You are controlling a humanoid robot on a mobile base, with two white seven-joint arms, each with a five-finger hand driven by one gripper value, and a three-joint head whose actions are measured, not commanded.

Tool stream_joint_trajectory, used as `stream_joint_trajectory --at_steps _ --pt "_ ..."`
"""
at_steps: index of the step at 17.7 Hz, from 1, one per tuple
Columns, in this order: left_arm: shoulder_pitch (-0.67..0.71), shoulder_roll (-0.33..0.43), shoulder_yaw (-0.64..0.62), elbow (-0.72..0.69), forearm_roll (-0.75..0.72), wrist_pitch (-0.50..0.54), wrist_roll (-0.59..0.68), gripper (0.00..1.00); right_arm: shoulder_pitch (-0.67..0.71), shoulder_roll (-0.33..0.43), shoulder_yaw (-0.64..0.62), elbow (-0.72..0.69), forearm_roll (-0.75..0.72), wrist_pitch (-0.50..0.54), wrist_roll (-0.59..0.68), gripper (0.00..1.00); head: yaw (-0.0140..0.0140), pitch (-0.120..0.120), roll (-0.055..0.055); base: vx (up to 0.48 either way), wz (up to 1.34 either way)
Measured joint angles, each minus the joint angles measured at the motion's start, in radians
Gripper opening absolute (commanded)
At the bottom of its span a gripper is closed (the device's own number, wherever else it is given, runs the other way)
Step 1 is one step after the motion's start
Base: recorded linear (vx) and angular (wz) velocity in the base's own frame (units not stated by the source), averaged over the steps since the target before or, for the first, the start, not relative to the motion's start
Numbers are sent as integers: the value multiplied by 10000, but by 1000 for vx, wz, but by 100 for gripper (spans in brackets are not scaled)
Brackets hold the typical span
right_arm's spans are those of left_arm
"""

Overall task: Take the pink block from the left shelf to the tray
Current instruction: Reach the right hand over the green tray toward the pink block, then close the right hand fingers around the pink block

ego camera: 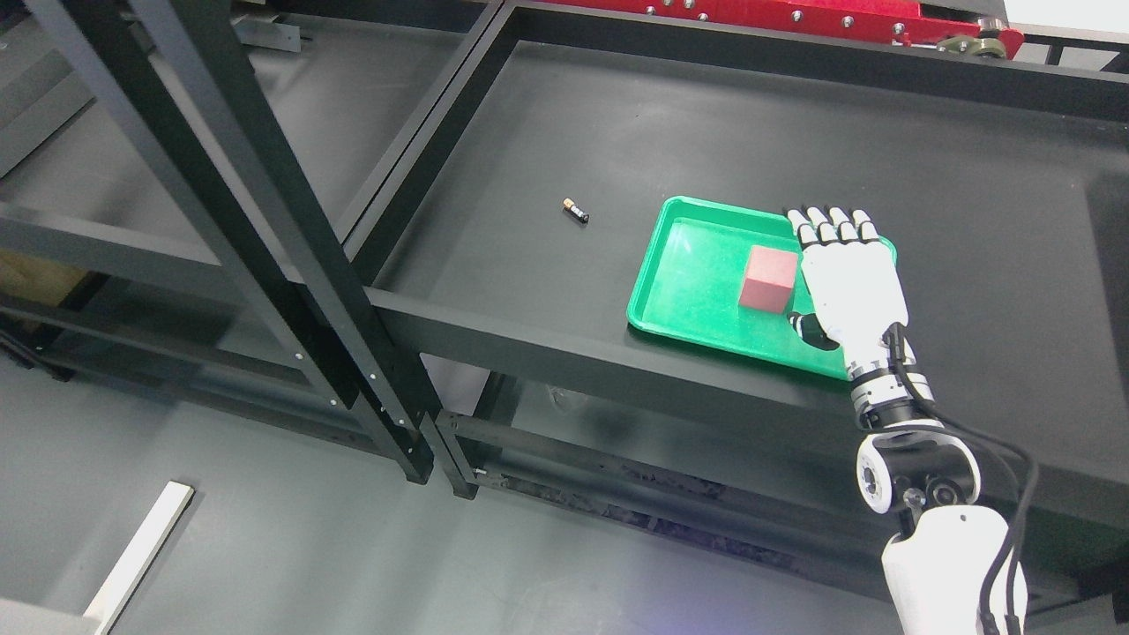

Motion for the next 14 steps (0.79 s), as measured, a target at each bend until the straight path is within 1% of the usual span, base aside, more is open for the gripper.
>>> stream_joint_trajectory --at_steps 5,11,14 --pt "0 0 0 0 0 0 0 100 -184 0 272 471 -307 -343 915 100 0 0 0 148 -26" --pt "0 0 0 0 0 0 0 100 -184 0 477 1062 -533 -484 1571 100 0 0 0 100 -27" --pt "1 0 0 0 0 0 0 100 -184 0 534 1295 -676 -508 1699 100 0 0 0 78 -58"
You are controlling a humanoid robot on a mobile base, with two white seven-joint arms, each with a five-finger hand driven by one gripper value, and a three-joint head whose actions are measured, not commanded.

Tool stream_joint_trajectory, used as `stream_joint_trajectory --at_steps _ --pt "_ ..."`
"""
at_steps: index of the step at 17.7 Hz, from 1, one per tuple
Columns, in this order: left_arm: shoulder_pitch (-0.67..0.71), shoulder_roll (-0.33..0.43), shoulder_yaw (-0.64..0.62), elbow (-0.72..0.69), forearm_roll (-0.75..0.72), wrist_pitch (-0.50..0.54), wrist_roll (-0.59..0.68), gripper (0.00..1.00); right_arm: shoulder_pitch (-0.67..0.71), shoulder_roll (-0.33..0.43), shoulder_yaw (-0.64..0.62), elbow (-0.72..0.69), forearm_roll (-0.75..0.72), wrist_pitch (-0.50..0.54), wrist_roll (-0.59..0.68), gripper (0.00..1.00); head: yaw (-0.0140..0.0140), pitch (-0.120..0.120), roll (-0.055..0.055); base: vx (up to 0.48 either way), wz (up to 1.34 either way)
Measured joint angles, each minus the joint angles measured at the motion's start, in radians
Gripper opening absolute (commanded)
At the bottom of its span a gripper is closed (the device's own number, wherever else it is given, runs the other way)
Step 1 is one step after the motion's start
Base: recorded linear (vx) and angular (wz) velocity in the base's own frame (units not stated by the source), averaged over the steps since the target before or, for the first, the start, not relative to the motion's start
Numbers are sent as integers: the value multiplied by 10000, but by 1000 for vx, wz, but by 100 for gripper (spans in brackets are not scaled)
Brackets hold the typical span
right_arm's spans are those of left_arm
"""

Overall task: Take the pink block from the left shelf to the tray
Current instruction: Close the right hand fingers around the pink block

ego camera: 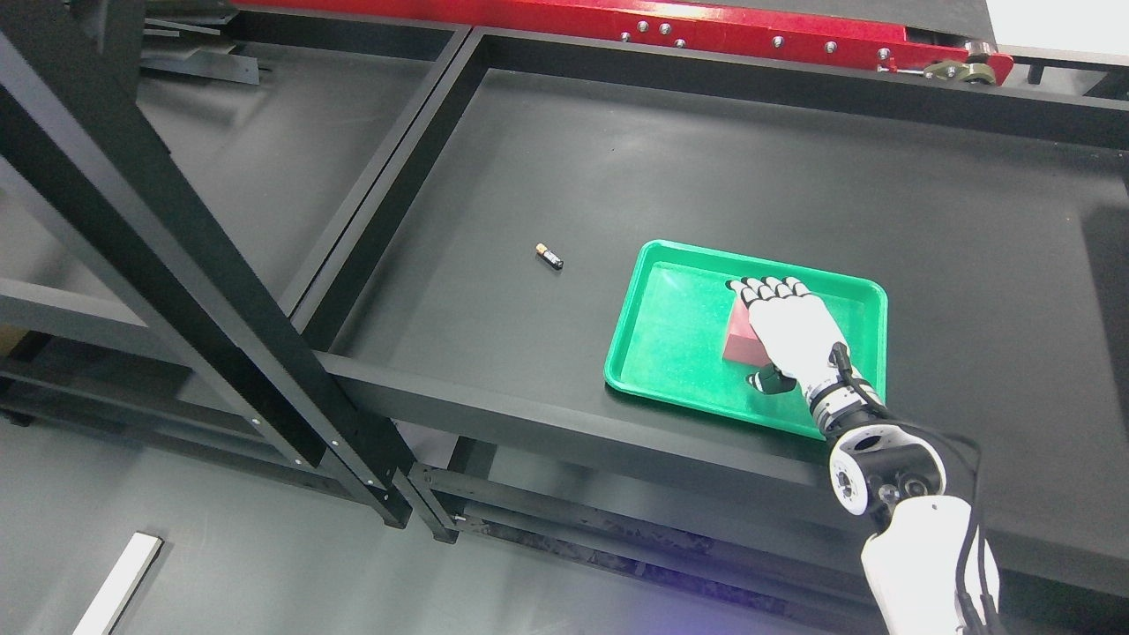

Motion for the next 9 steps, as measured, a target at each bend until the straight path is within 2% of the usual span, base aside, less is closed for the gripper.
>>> stream_joint_trajectory --at_steps 9 --pt "0 0 0 0 0 0 0 100 -1 0 46 799 -168 -10 24 100 0 0 0 71 -31"
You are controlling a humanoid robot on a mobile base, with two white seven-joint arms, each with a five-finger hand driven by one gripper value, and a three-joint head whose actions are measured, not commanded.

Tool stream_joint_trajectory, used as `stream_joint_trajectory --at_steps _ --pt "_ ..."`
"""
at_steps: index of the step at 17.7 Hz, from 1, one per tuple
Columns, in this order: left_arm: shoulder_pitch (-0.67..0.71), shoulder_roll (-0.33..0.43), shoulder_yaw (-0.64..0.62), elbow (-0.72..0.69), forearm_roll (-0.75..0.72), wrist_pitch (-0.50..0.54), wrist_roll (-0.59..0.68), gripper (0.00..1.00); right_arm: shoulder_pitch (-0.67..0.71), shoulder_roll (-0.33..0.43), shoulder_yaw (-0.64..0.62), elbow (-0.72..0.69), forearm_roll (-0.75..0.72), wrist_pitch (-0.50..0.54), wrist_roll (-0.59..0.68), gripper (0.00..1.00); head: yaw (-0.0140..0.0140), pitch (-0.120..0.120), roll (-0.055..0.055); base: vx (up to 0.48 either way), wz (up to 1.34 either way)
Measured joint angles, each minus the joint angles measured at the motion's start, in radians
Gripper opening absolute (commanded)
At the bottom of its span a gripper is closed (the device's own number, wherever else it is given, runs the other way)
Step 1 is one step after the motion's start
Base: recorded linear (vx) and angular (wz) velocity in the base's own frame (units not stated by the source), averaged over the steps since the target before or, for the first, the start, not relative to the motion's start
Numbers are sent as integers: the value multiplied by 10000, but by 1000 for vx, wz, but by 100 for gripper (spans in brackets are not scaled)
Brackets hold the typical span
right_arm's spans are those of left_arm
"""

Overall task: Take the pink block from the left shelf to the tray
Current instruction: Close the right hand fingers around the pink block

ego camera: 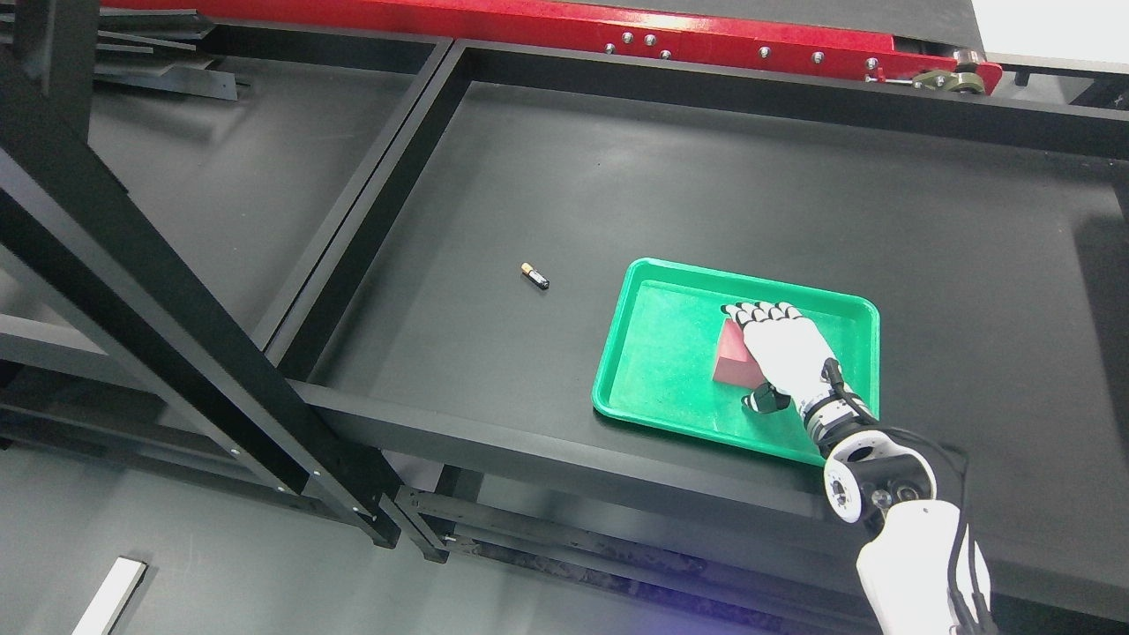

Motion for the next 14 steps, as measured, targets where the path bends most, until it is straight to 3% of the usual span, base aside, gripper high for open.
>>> stream_joint_trajectory --at_steps 11,14 --pt "0 0 0 0 0 0 0 100 -552 0 -15 670 -73 -6 -565 98 0 0 0 8 1" --pt "0 0 0 0 0 0 0 100 -552 0 -17 818 -82 -6 -613 91 0 0 0 0 0"
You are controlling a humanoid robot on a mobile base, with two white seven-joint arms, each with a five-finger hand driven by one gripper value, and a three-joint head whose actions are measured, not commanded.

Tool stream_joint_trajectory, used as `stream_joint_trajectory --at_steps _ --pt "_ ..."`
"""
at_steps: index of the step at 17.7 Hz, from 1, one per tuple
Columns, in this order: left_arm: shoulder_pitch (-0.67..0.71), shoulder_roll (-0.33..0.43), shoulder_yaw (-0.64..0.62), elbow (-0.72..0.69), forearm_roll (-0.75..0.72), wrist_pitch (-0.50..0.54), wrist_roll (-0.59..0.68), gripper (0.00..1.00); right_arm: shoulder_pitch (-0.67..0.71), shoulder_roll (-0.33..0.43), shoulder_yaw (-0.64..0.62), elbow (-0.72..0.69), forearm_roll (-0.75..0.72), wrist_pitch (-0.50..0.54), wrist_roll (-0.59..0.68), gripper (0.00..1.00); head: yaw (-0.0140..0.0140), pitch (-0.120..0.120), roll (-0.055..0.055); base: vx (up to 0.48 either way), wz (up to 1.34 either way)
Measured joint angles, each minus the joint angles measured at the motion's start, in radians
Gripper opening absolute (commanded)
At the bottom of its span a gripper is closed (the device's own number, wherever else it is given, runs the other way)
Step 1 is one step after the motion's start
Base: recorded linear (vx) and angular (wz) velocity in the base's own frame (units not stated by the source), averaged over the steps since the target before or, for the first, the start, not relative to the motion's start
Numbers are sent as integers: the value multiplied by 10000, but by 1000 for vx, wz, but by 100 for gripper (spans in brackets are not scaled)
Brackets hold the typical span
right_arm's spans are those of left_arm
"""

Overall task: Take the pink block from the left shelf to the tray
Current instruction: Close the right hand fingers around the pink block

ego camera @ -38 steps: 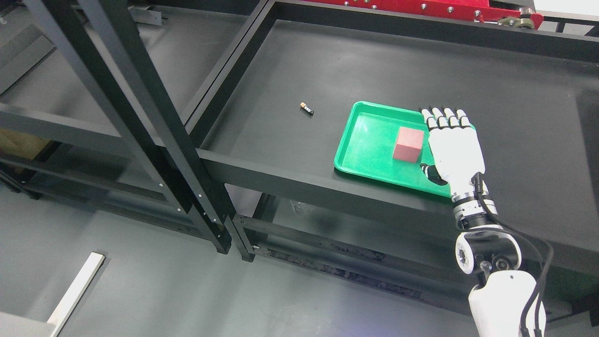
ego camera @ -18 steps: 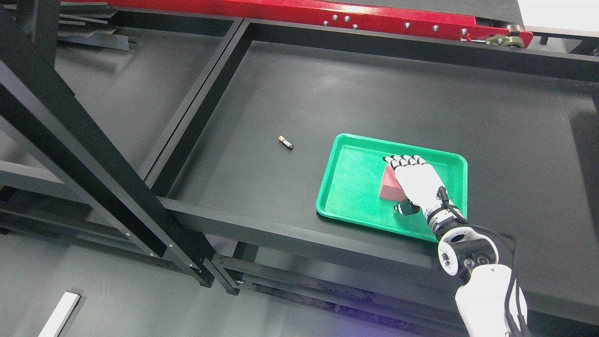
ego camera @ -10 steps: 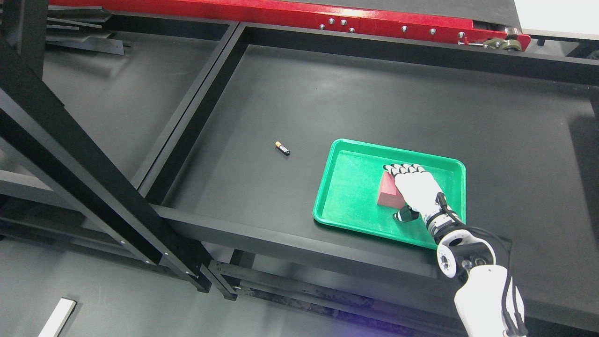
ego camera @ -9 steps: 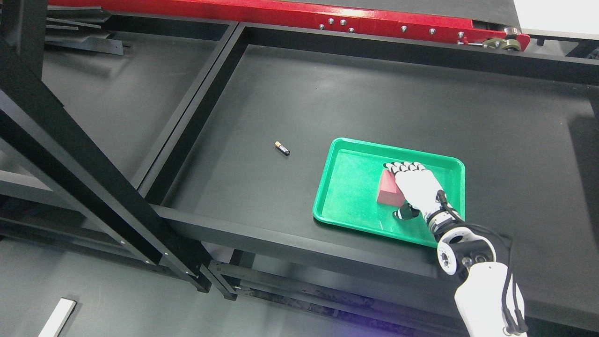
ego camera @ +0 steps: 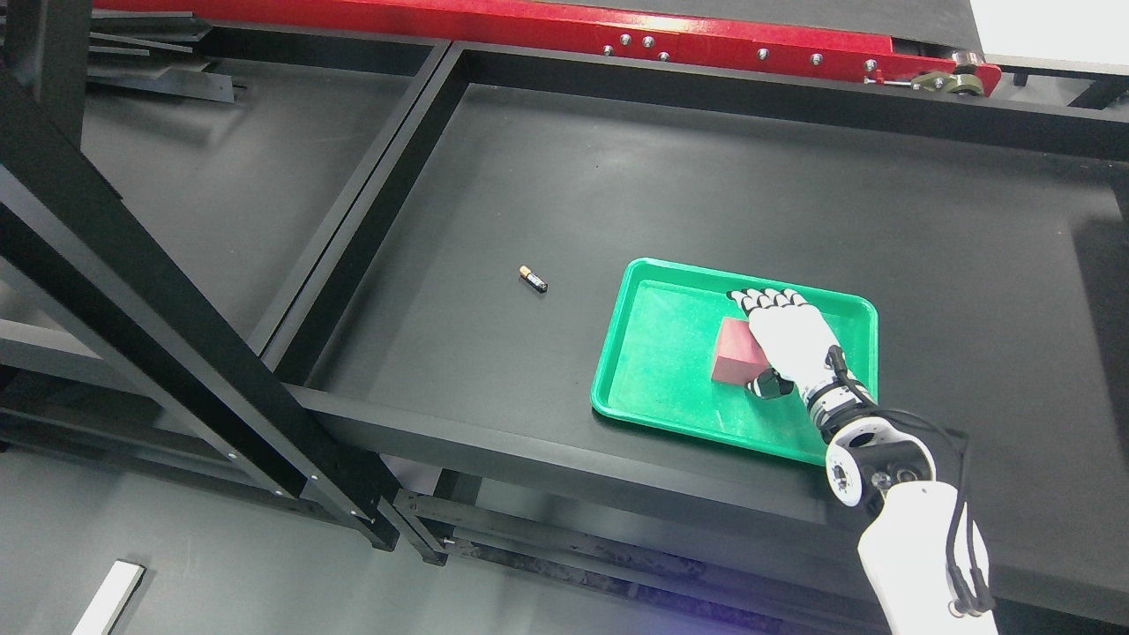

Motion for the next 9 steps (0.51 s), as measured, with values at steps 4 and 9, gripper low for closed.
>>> stream_joint_trajectory --at_steps 4,9 --pt "0 0 0 0 0 0 0 100 -1 0 0 276 -12 0 -170 79 0 0 0 0 0" --pt "0 0 0 0 0 0 0 100 0 0 6 512 -17 0 -658 49 0 0 0 0 0"
